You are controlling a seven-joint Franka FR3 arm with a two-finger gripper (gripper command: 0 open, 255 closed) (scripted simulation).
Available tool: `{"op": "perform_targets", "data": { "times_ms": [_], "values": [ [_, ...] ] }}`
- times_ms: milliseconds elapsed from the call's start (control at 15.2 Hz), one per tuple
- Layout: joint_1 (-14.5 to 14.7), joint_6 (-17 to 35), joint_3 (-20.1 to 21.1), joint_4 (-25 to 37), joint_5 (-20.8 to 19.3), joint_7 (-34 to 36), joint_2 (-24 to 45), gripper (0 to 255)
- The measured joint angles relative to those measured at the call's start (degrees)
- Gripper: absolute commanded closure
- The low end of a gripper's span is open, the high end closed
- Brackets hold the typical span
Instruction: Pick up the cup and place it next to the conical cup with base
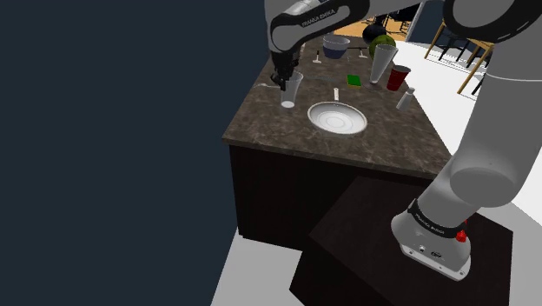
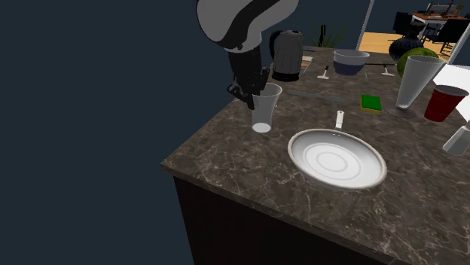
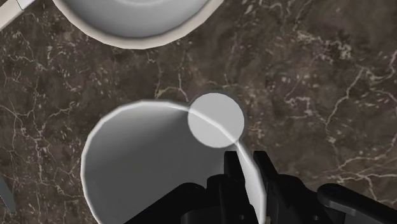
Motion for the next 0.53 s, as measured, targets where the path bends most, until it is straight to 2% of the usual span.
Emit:
{"op": "perform_targets", "data": {
  "times_ms": [528],
  "values": [
    [0.17, -5.29, 0.22, 3.78, 0.69, -1.31, -1.63, 255]
  ]
}}
